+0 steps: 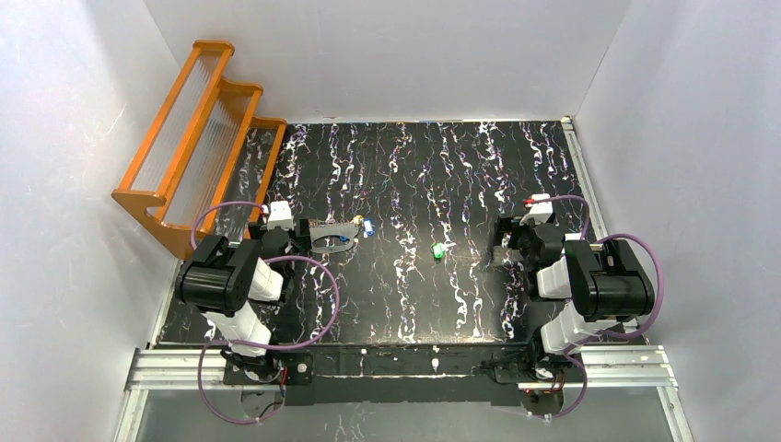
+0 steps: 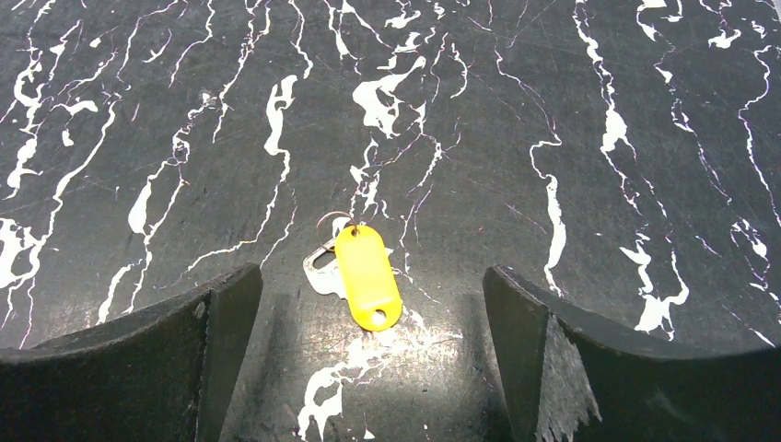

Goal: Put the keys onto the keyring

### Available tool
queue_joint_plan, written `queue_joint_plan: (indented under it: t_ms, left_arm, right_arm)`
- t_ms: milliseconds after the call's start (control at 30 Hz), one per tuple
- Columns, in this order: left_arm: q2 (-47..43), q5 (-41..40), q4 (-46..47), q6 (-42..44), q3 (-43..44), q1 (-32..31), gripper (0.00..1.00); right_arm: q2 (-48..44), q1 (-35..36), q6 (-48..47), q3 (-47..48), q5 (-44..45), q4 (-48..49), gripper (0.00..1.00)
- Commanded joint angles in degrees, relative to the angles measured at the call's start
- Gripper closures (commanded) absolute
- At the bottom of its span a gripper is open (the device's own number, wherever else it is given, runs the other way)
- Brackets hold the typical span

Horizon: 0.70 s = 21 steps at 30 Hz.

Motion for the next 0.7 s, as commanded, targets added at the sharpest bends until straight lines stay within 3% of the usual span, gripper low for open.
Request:
queue_joint_plan:
  t_ms: [0, 67, 267, 367, 467, 600, 667]
  left_arm:
    - [-0.1, -0.8, 0.7, 0.1, 0.7, 0.3, 0.02]
    - [-0.1, -0.7, 0.6, 0.2, 0.8, 0.3, 0.02]
    - [-0.3, -0.9, 0.8, 0.0, 0.6, 0.3, 0.02]
    - [-3.5, 4.6, -0.5, 2.9, 0.0, 0.2, 0.02]
    - [-14.6, 6.6, -15.1, 3.8, 3.1, -0.6, 0.02]
    - [-27.6, 8.6, -37.5, -9.3, 11.4, -1.2, 0.02]
    - [-30.2, 12.8, -44.9, -14.9, 14.9, -1.2, 0.02]
  right_arm:
    - [-0.3, -0.2, 0.0, 1.2, -0.4, 2.4, 0.01]
    - [0.2, -0.5, 2.9, 2.6, 4.4, 0.5, 0.01]
    - [0.1, -1.2, 3.3, 2.3, 4.6, 1.0, 0.01]
    - [0.0, -1.3, 3.4, 2.4, 4.5, 0.9, 0.01]
    - [0.1, -1.3, 3.5, 2.3, 4.9, 1.0, 0.01]
    - [-0.5, -1.2, 2.8, 1.7, 3.2, 2.3, 0.01]
    - [-5.7, -1.1, 0.6, 5.0, -2.5, -8.1, 0.01]
